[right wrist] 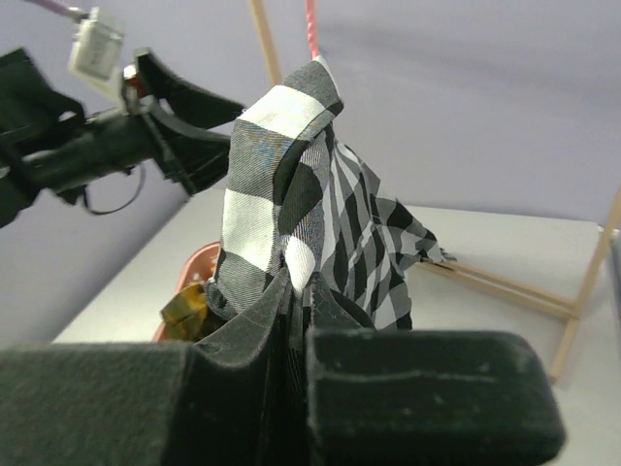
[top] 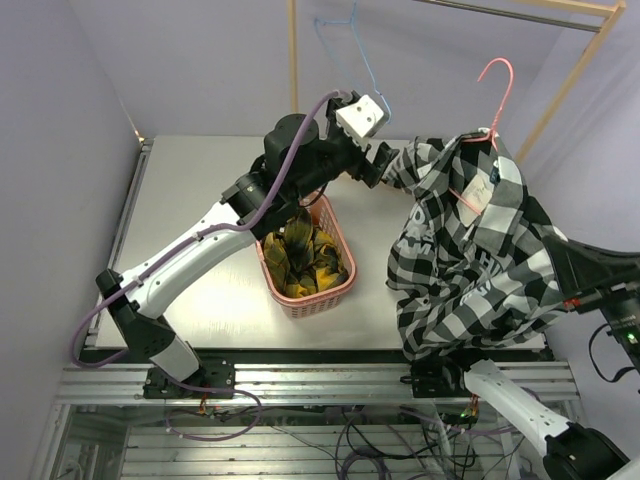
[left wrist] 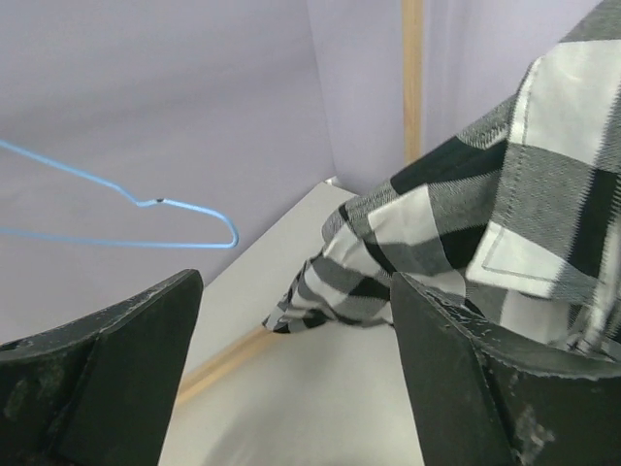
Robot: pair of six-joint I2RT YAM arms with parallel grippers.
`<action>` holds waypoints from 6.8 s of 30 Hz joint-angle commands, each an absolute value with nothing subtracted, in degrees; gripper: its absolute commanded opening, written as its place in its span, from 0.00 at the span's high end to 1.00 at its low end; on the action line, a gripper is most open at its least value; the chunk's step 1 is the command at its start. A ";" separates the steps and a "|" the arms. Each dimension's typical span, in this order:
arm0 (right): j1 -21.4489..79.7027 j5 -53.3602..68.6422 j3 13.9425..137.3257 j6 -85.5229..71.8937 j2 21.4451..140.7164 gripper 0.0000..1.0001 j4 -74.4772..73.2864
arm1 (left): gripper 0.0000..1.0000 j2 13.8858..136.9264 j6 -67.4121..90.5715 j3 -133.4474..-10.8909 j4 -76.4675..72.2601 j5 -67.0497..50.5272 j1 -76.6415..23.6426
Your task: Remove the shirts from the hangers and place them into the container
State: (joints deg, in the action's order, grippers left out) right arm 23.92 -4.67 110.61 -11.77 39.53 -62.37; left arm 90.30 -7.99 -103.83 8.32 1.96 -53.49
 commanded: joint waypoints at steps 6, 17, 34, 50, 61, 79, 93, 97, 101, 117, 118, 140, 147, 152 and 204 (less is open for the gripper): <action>33.04 -9.11 107.99 -17.81 35.10 1.00 -57.76 | 0.03 92.11 -14.04 -101.83 -1.90 -7.27 -53.55; 33.46 -8.67 108.03 -16.48 36.05 1.00 -58.65 | 0.04 94.04 -14.78 -98.93 -4.90 -12.02 -54.80; 36.00 -4.30 105.55 -17.27 35.75 1.00 -57.28 | 0.22 100.93 -14.24 -100.26 -14.66 -7.83 -56.83; 38.56 -26.65 107.67 -19.92 44.03 1.00 -67.03 | 0.93 100.37 -20.55 -102.69 -11.77 3.67 -57.49; 38.50 -40.96 111.52 -20.01 56.61 0.37 -68.04 | 0.93 101.46 -39.92 -119.67 4.20 32.52 -59.80; 38.56 -44.74 111.79 -18.81 56.99 0.32 -66.85 | 0.93 99.30 -40.30 -115.35 14.09 44.61 -63.02; 38.41 -55.65 111.06 -26.03 56.84 0.34 -77.87 | 0.93 109.43 -33.51 -130.70 25.47 51.21 -62.37; 38.28 -60.07 109.55 -27.23 56.71 0.33 -78.97 | 0.93 102.98 -33.87 -121.42 19.57 51.84 -61.67; 38.32 -58.25 107.12 -26.53 55.19 0.32 -76.42 | 0.93 95.71 -31.66 -113.37 17.10 49.60 -60.46; 38.23 -10.00 83.38 -14.10 47.40 0.39 -43.93 | 0.93 100.07 -25.46 -125.37 27.48 47.36 -59.26; 38.24 -10.91 83.09 -13.87 47.56 0.39 -43.59 | 0.93 100.56 -25.41 -126.08 27.96 47.33 -59.24; 38.34 -29.51 73.38 -17.16 49.29 1.00 -34.32 | 0.93 95.59 -24.47 -115.69 25.83 47.26 -59.51; 38.24 -41.96 80.93 -20.13 46.95 1.00 -43.03 | 0.93 90.70 -21.53 -101.06 21.79 48.69 -58.48; 38.33 -48.24 85.07 -20.22 43.68 1.00 -44.59 | 0.93 87.53 -19.89 -93.36 18.38 48.81 -57.28; 42.23 -61.83 88.66 -6.50 41.08 1.00 -19.82 | 0.93 70.18 -31.05 -58.83 -14.04 25.66 -55.56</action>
